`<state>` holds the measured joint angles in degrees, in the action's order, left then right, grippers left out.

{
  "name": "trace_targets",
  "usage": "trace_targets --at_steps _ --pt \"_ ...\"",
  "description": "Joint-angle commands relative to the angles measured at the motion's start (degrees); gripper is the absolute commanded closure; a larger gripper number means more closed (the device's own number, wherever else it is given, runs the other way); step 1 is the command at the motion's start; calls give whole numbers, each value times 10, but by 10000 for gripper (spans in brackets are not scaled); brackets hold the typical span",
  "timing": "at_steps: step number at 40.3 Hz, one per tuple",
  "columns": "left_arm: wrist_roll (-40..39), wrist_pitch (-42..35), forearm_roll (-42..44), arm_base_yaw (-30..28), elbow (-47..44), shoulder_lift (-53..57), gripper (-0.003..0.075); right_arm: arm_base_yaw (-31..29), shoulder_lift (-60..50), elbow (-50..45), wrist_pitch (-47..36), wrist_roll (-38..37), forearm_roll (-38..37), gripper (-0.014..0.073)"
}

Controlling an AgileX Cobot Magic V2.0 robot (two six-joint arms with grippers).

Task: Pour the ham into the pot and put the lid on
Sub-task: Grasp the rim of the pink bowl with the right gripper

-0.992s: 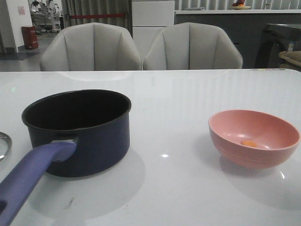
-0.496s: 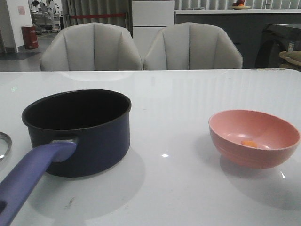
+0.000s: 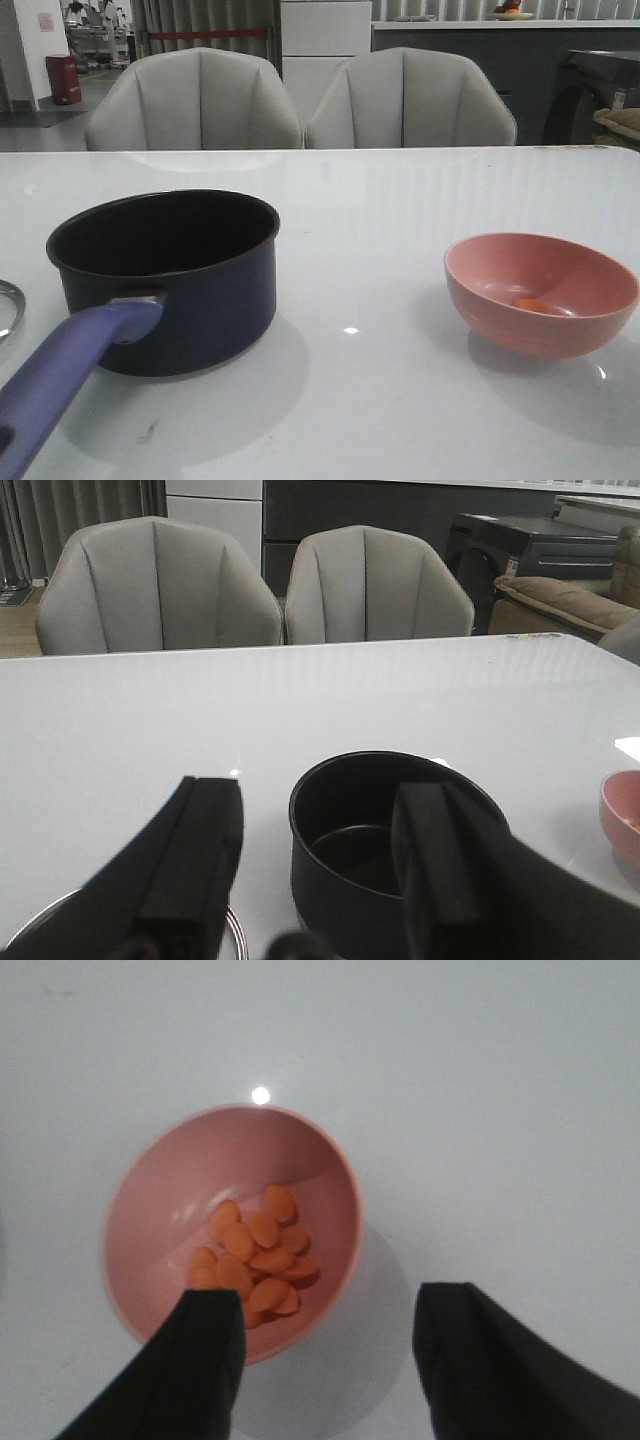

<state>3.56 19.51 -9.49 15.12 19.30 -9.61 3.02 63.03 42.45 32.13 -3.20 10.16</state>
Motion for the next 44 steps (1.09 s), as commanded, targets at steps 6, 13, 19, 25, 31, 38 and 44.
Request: trace_targets --at_steps 6,13,19,25,31,38,44 --pt "1 -48 -2 5 14 -6 335 -28 148 112 67 32 7 108" --pt "1 -48 -2 5 14 -6 335 -18 217 138 72 60 14 108" --pt "1 -48 -2 5 14 -6 335 -15 261 138 53 82 14 108" --pt "1 -48 -2 5 14 -6 335 -7 289 138 30 95 15 136" --pt "1 -48 -2 5 14 -6 335 -2 308 138 16 95 24 389" --pt "1 -48 -2 5 14 -6 335 -2 317 138 -6 95 39 457" --pt "1 -48 -2 5 14 -6 335 -2 312 138 -32 93 52 461"
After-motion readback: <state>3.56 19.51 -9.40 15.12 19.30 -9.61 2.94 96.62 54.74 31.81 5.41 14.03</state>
